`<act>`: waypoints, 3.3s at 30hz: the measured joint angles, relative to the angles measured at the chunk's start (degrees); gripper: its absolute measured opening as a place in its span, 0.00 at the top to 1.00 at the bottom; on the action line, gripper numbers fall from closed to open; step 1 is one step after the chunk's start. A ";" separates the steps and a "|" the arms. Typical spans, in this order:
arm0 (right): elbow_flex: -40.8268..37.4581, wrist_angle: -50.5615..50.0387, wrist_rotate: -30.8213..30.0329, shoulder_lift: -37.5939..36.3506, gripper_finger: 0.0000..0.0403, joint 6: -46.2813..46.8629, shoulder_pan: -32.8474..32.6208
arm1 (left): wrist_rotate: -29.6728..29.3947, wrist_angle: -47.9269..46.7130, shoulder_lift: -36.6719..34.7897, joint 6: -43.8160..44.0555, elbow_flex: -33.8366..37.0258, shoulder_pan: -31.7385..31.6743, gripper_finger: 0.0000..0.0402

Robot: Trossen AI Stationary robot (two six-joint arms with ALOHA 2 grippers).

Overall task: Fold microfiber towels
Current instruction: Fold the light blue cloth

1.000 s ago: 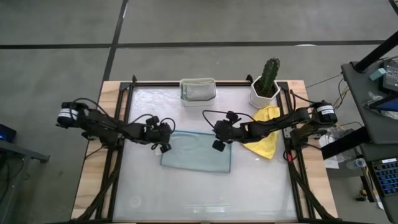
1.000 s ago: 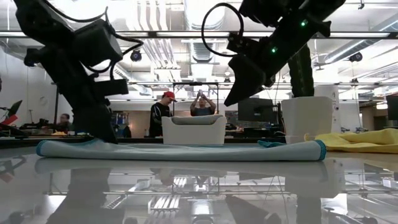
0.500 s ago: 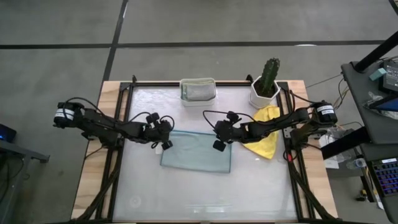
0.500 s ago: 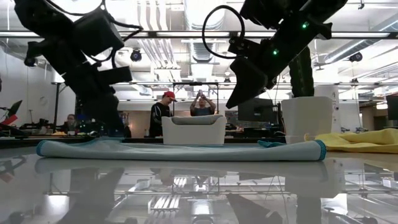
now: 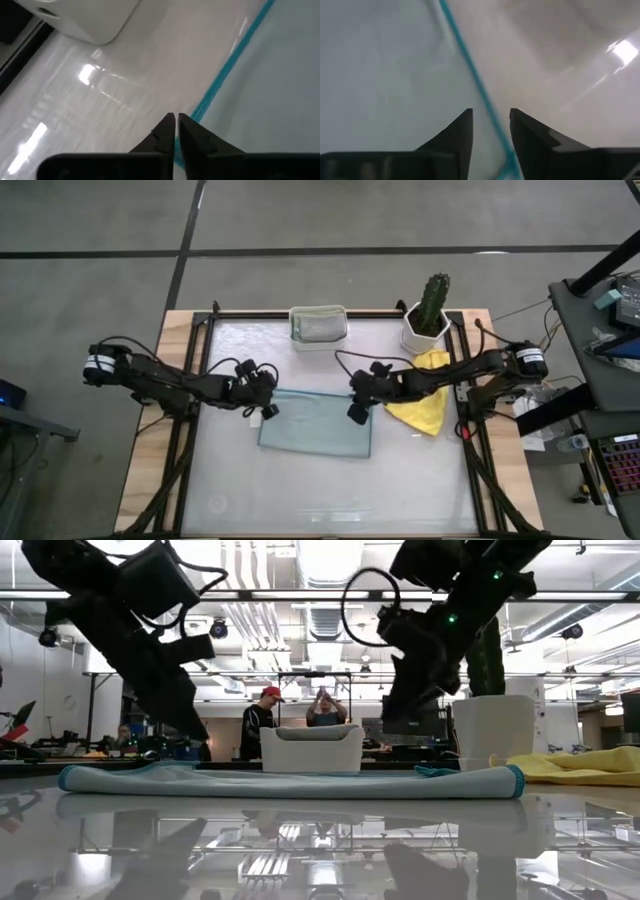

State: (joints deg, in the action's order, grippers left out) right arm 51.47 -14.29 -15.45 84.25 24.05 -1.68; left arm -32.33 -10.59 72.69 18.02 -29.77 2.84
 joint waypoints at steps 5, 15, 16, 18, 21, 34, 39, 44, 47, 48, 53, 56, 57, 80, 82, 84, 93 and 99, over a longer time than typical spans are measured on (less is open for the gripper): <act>-0.23 -5.22 3.81 -0.33 0.65 7.44 0.18 | 0.80 -0.04 -0.19 0.58 1.01 -0.27 0.87; -1.67 -7.91 3.35 0.98 0.60 14.78 0.22 | 0.49 6.21 4.26 2.60 2.28 -0.25 0.73; -1.92 -7.95 2.89 1.19 0.60 15.09 0.22 | 0.44 6.32 4.84 2.60 2.28 -0.27 0.73; -2.06 -7.20 1.95 1.69 0.61 15.26 0.22 | 0.38 6.17 5.63 2.60 2.32 -0.26 0.73; -2.37 -7.34 1.89 2.56 0.63 15.55 0.22 | 0.30 6.51 6.89 2.58 2.33 -0.25 0.74; -2.43 -5.13 1.80 5.83 0.71 15.43 0.22 | 0.07 6.61 8.32 2.05 2.35 -0.26 0.99; -2.43 -5.80 1.80 5.84 0.86 14.88 0.22 | -1.11 6.69 8.32 2.05 2.35 -0.27 1.00; -2.43 -7.37 1.86 5.47 0.97 13.41 0.20 | -2.50 6.69 8.30 2.05 2.35 -0.27 1.00; -2.43 -8.93 1.83 4.30 0.98 13.36 0.20 | -2.52 6.62 8.14 1.75 2.35 -0.27 1.00; -2.43 -9.59 1.81 3.88 0.98 13.36 0.20 | -2.52 6.56 8.12 1.31 2.35 -0.27 1.00; -2.43 -10.95 0.45 2.50 0.98 13.23 0.20 | -2.55 6.55 8.12 1.11 2.35 -0.27 1.00; -2.43 -11.16 0.40 2.47 0.98 13.20 0.20 | -3.04 6.60 8.13 1.20 2.35 -0.26 1.00; -2.43 -11.13 0.38 2.47 0.98 13.11 0.20 | -3.24 6.65 8.25 1.46 2.35 -0.26 1.00; -2.52 -5.14 -0.12 7.36 0.98 12.34 -2.20 | 2.95 6.75 3.28 -3.14 1.26 -0.20 0.67; -2.52 -5.97 -0.96 7.37 0.98 12.90 -2.18 | 3.30 8.76 4.71 -2.14 2.11 -0.16 0.67; -2.52 -5.77 -1.09 7.34 0.98 13.23 -2.18 | 3.27 10.17 6.82 -1.84 2.20 -0.19 0.67; -2.35 -9.07 -1.10 6.91 0.98 12.83 -2.15 | 1.66 16.74 18.77 -0.09 1.59 -0.25 0.67; -2.22 -12.43 -1.71 6.71 0.98 12.50 -2.05 | 2.18 14.66 18.75 1.06 1.35 -0.57 0.67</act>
State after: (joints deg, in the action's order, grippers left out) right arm 49.25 -26.72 -17.16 90.96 36.55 -3.73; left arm -30.15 4.07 91.45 19.09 -28.42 2.27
